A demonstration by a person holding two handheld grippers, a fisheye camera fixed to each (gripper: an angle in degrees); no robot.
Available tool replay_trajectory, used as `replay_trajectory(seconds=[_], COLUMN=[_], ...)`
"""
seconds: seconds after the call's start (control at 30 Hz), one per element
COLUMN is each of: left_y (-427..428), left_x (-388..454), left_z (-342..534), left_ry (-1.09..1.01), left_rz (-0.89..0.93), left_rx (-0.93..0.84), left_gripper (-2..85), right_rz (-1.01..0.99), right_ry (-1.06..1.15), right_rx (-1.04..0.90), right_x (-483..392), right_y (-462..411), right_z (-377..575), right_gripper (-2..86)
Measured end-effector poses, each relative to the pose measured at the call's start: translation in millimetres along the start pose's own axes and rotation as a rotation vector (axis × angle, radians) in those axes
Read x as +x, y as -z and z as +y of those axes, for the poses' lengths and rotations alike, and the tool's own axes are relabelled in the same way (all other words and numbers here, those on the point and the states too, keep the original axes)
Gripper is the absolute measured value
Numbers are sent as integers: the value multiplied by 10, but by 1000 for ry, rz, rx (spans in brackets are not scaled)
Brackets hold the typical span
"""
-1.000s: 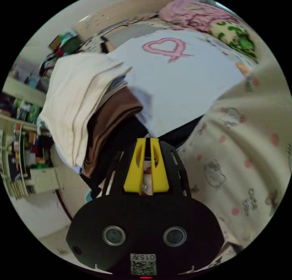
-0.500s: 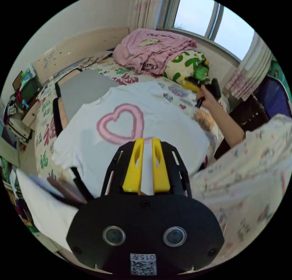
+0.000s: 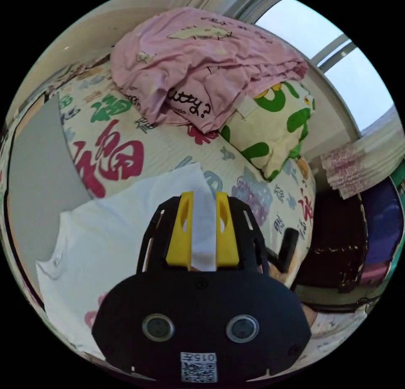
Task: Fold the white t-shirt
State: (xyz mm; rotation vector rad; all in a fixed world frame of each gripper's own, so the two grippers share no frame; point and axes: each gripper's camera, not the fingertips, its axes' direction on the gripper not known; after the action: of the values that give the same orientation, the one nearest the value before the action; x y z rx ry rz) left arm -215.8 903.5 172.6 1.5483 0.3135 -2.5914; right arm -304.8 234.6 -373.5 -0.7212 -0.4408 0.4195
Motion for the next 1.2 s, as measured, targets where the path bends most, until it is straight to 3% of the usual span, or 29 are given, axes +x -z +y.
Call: replay_trajectory(seconds=[0.27,0.43,0.57,0.77,0.83,0.93,1.03,1.1,1.2], left_y=[-1530,-1525,-811,160,204,25,7,27,-135], left_x=[92,-102,-565,-1224,-1364,-1539,-1575,-1536,-1415], left_z=[-1001,-999,-561,867,1355,1951,2275,2281,1972], left_ry=[35,68,142,165,176,220,247,215,155], left_rz=[-203,-91,-20,40,17,-33,-164,-135,-101], left_rx=[-84,-8,179,371,371,307,318,342,301], left_gripper=[75,16,5,5,8,21,55,58,61], right_rz=[-60,-91,-97,-35,-3,75,126,165,240], right_ry=[-3,-10,50,495,617,628,611,635,618], right_rx=[15,18,-27,-162,-319,-438,-293,-236,-313], right_x=[-238,-235,-341,-1615,-1788,-1585,-1221,-1024,-686], right_y=[-238,-450,-644,-809,-1201,-1711,-1767,-1838,-2233], right_z=[-871,-1290,-1554,-1651,-1476,-1332,-1437,-1538,-1809], right_gripper=[-10,-9,-6,-1,1,20,74,89,98])
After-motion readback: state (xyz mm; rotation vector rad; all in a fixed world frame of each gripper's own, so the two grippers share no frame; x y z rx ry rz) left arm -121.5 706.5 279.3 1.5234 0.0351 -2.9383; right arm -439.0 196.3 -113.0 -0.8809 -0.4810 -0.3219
